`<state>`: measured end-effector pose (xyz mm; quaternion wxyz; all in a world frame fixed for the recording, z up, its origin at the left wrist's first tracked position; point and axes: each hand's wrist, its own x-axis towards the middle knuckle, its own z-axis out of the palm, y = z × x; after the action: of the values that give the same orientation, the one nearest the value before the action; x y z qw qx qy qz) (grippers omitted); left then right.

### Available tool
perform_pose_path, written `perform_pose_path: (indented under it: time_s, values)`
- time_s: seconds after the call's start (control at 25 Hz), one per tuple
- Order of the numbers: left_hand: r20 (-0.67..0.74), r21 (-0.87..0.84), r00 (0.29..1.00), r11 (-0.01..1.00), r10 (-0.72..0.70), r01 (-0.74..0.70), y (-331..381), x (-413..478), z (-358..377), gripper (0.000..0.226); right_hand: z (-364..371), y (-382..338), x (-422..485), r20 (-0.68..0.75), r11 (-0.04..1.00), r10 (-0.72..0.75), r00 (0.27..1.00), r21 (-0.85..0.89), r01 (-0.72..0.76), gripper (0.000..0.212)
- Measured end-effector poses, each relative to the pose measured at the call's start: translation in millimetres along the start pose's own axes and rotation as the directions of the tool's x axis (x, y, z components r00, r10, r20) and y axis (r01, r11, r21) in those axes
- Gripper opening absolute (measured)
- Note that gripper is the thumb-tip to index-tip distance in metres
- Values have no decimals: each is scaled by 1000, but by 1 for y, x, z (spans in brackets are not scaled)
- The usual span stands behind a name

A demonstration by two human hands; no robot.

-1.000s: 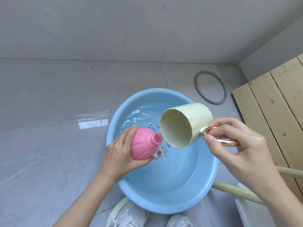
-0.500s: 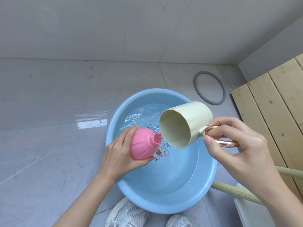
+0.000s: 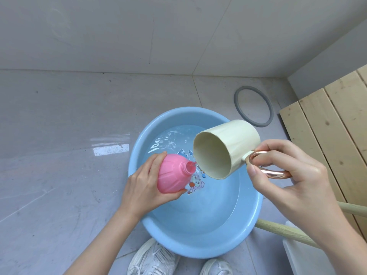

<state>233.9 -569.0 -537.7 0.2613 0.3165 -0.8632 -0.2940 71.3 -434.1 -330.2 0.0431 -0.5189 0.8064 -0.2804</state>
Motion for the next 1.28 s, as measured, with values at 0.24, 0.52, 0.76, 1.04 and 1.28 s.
perform_pose_path:
  time_s: [0.24,0.52,0.76,1.04,1.28]
  values:
    - [-8,-5,1000,1000,9,-9,0,0,0,95,-2,-1,0,-1,999,-26,1000,-39,26,24]
    - [-9,-2,1000,1000,0,0,1,0,0,95,-5,-5,-1,-1,994,-67,998,-86,66,25]
    - [-8,2,1000,1000,-7,7,0,-1,1,96,-6,-7,-2,2,990,-87,996,-111,87,24]
    - [-7,-5,1000,1000,-5,5,0,-1,1,96,-8,-10,-2,-4,984,-109,994,-139,107,23]
    - [-15,-3,1000,1000,-6,6,0,0,1,96,-8,-10,-2,-3,981,-129,992,-147,127,24]
